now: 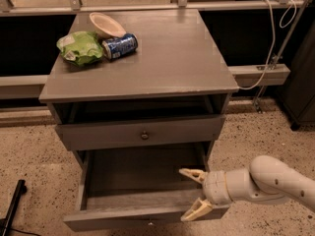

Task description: Close middle drawer

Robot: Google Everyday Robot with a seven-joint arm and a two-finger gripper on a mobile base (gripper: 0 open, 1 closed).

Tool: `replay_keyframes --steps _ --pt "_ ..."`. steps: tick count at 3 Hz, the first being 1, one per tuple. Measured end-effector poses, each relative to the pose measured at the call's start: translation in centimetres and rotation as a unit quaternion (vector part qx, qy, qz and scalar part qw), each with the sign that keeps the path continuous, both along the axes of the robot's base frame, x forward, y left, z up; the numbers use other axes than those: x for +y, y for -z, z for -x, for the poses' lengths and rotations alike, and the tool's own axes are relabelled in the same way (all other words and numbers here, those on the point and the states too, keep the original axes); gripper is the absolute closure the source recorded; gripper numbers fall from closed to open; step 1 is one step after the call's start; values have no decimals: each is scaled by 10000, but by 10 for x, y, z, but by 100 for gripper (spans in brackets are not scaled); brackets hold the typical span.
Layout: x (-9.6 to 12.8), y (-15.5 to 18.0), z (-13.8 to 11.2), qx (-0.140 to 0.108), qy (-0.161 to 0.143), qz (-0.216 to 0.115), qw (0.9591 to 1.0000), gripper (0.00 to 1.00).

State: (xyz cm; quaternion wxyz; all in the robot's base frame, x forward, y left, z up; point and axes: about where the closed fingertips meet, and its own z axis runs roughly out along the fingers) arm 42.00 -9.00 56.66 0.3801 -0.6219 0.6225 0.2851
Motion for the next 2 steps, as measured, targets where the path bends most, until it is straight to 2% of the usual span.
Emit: replay_keyframes --steps 1,2 --pt "-3 53 17 3 -209 109 9997 40" --pt "-6 84 32 -267 -358 173 9989 64"
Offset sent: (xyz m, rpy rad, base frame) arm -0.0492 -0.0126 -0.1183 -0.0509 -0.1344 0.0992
